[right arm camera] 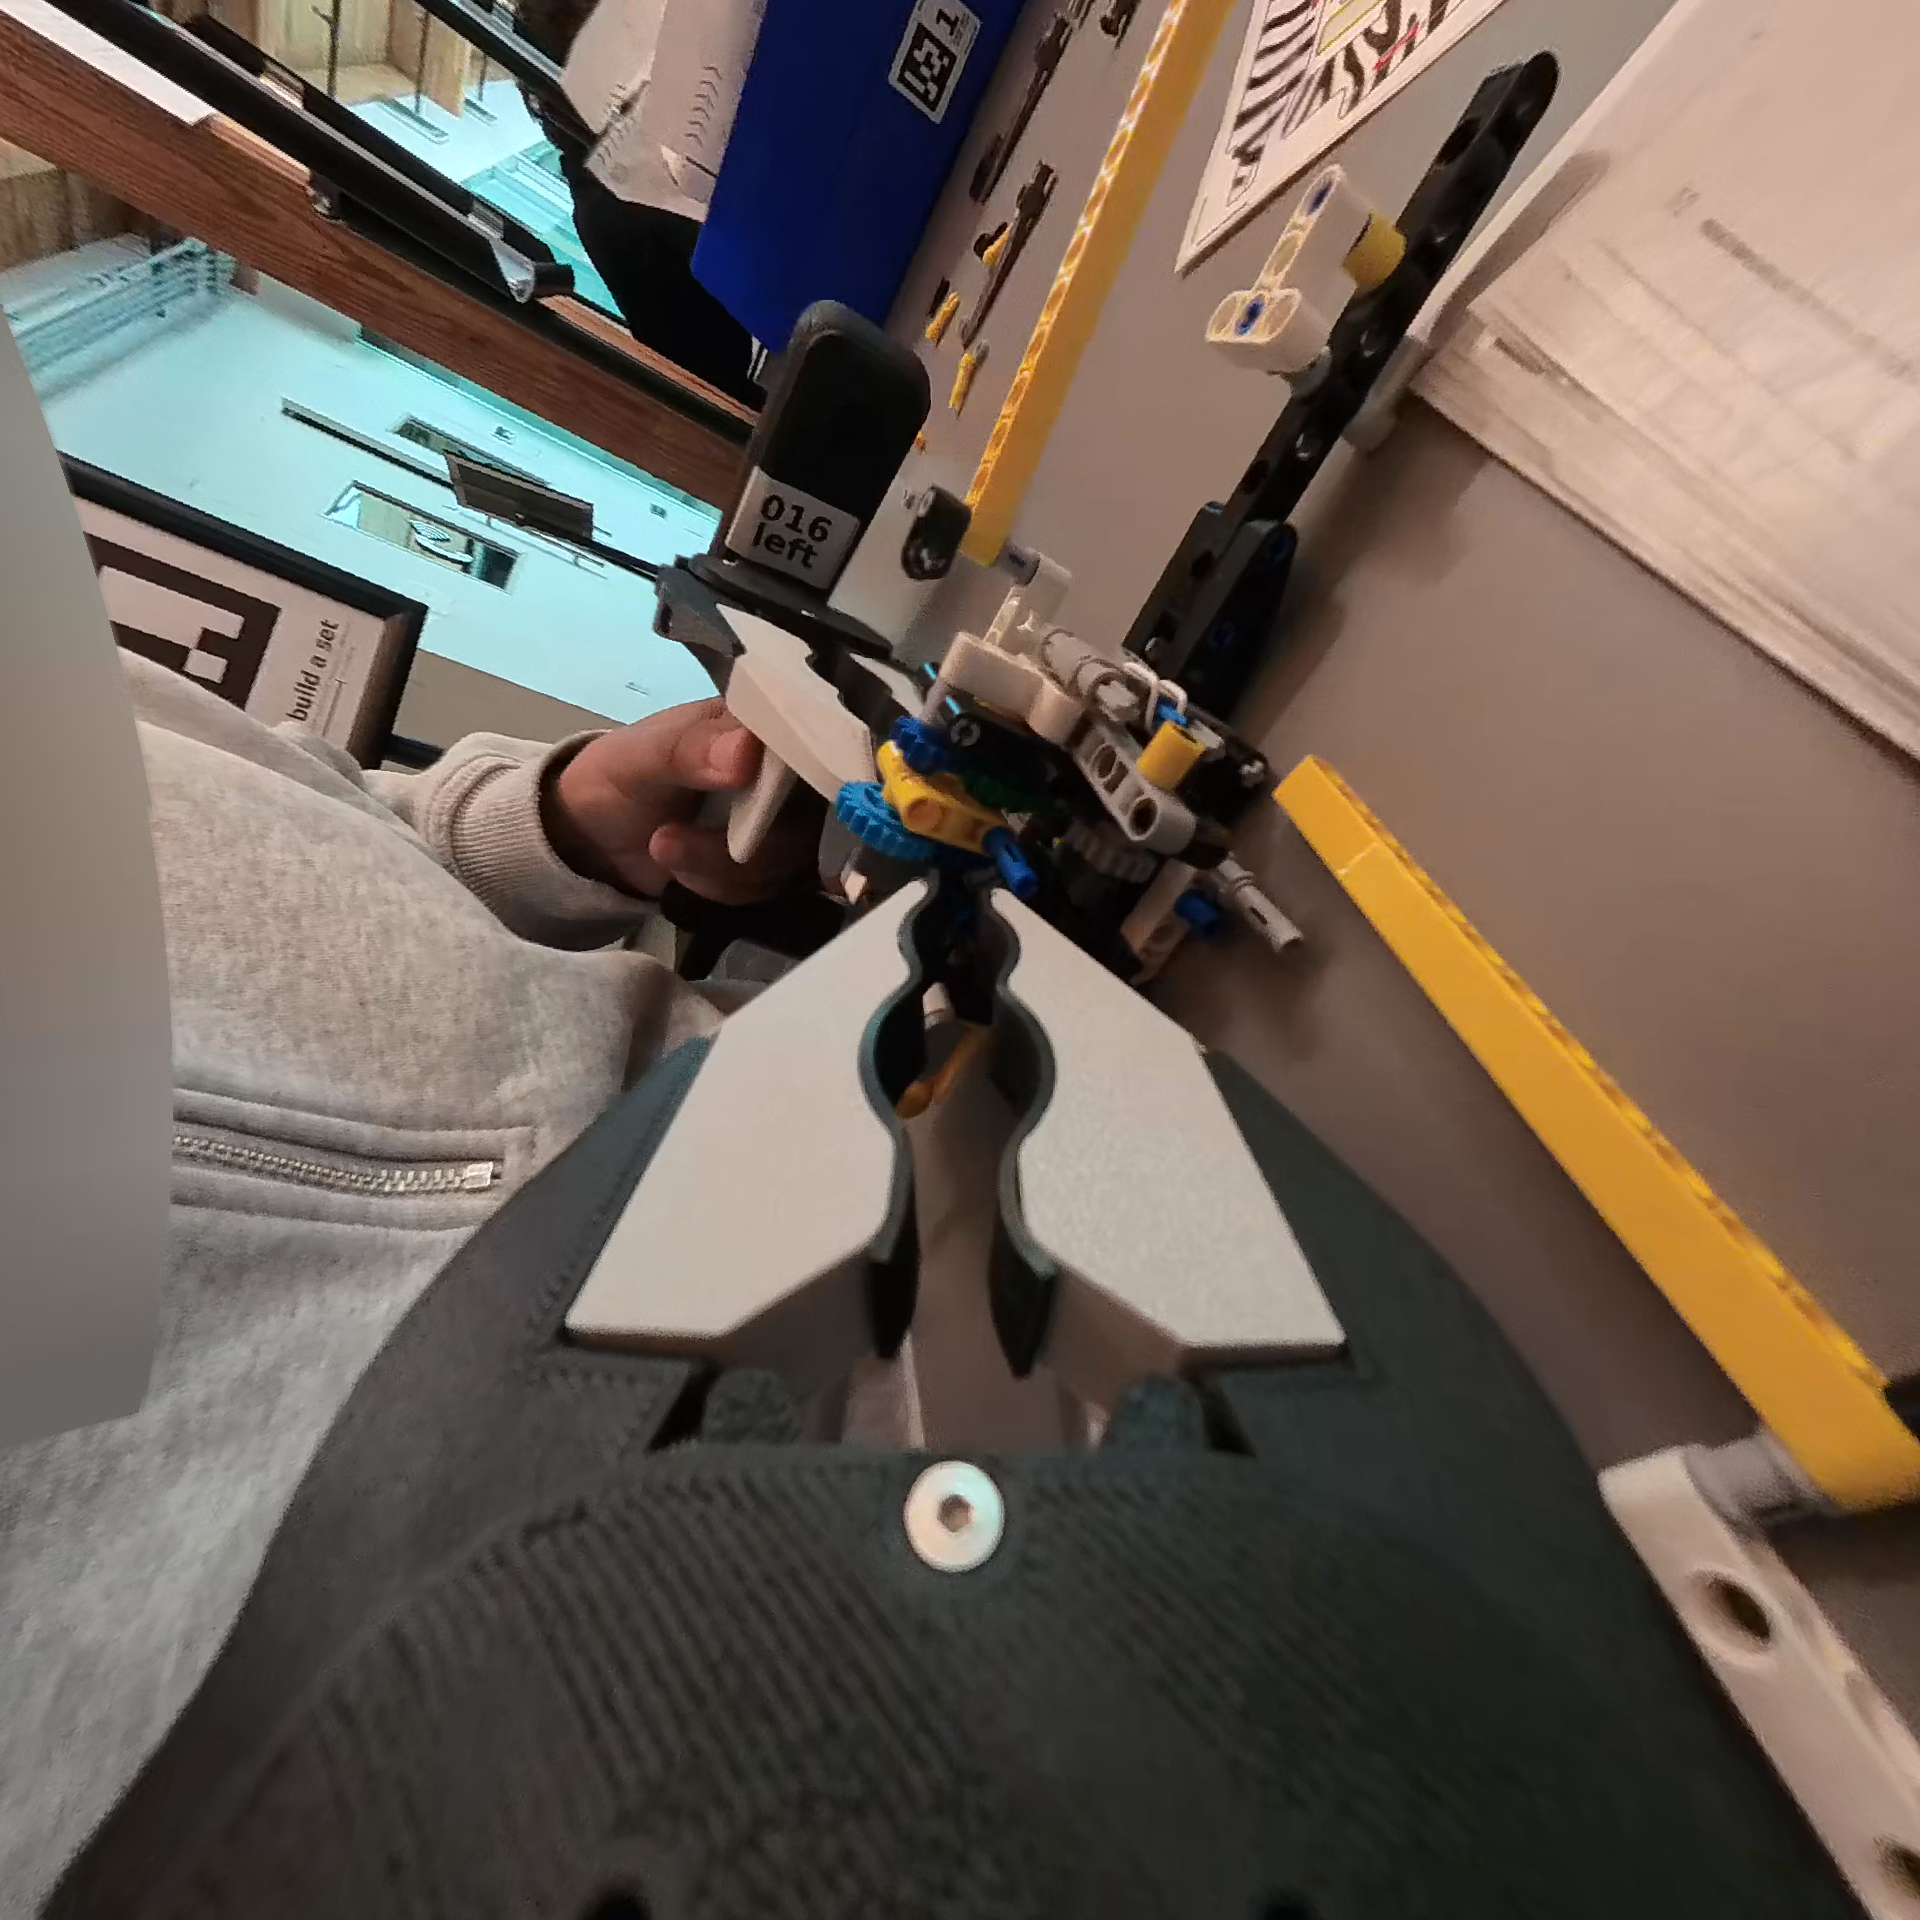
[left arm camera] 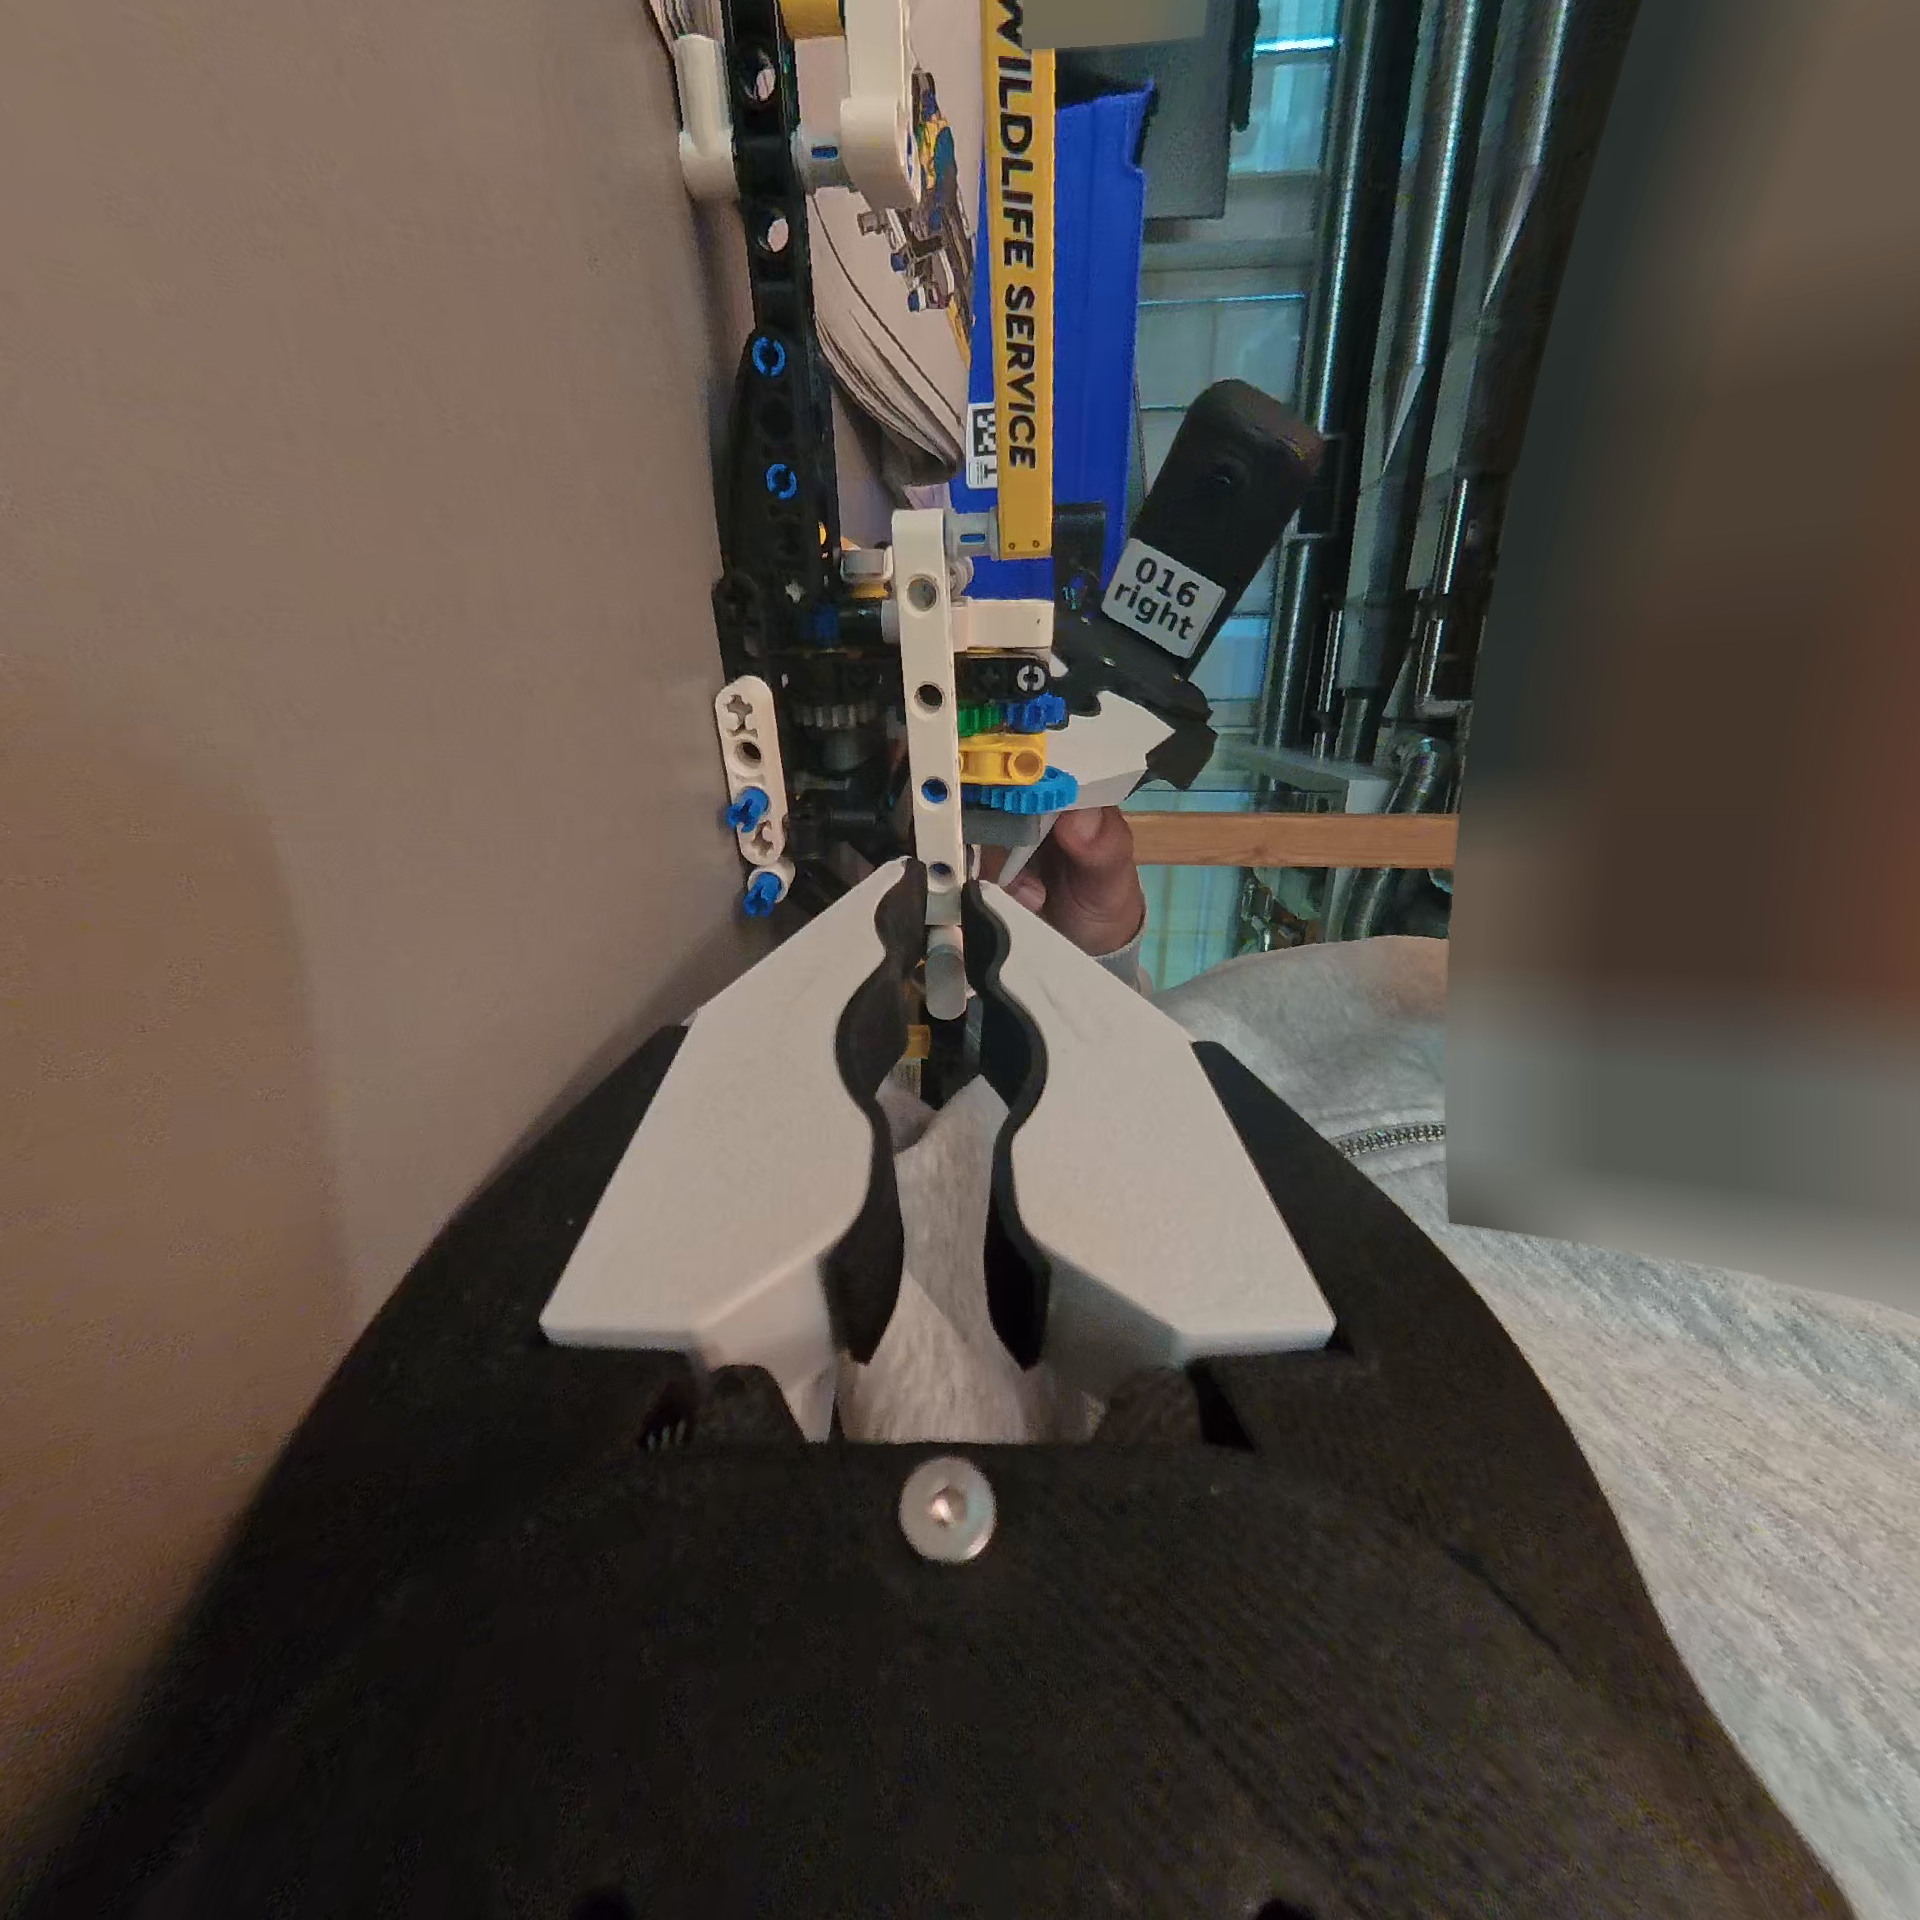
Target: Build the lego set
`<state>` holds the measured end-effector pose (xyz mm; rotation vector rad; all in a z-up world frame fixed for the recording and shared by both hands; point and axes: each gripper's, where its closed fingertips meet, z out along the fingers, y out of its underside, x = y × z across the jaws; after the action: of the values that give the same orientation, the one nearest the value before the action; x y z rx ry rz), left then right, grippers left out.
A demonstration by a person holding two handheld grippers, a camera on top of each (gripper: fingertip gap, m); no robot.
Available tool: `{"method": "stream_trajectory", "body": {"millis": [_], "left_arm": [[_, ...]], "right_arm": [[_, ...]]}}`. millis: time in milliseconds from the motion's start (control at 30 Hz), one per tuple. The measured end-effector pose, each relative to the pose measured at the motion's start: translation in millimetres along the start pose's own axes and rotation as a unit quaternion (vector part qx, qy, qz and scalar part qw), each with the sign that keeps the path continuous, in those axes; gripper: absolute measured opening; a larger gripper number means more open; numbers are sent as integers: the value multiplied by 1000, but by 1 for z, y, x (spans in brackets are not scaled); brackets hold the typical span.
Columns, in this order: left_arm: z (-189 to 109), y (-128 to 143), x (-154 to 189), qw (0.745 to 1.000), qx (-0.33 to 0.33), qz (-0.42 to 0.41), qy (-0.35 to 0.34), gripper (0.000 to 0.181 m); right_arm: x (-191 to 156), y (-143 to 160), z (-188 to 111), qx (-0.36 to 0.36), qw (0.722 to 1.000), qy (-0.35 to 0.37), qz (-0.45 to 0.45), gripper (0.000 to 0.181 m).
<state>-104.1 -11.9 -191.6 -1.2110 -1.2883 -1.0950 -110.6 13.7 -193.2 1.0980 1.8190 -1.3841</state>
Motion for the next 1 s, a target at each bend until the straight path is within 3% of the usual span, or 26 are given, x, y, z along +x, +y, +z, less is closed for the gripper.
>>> {"method": "stream_trajectory", "body": {"millis": [200, 267, 533, 767, 900, 1000], "left_arm": [[14, 16, 1, 999, -36, 7, -3, 4], [12, 8, 2, 1000, -9, 1, 5, 4], [3, 1, 7, 1000, -5, 10, 9, 7], [6, -4, 5, 1000, -8, 28, -5, 13], [13, -3, 3, 1000, -11, 23, -3, 10], [15, -4, 1, 1000, -9, 19, -6, 6]], "right_arm": [[10, -1, 1, -18, 997, 58, -45, 0], [12, -4, -2, -17, 997, 66, -43, 0], [4, -1, -7, -4, 999, 26, -37, 0], [-3, -8, -25, -3, 985, 35, -168, 14], [10, -10, -25, -36, 960, 83, -266, 16], [11, -6, -18, -66, 949, 64, -301, 15]]}}
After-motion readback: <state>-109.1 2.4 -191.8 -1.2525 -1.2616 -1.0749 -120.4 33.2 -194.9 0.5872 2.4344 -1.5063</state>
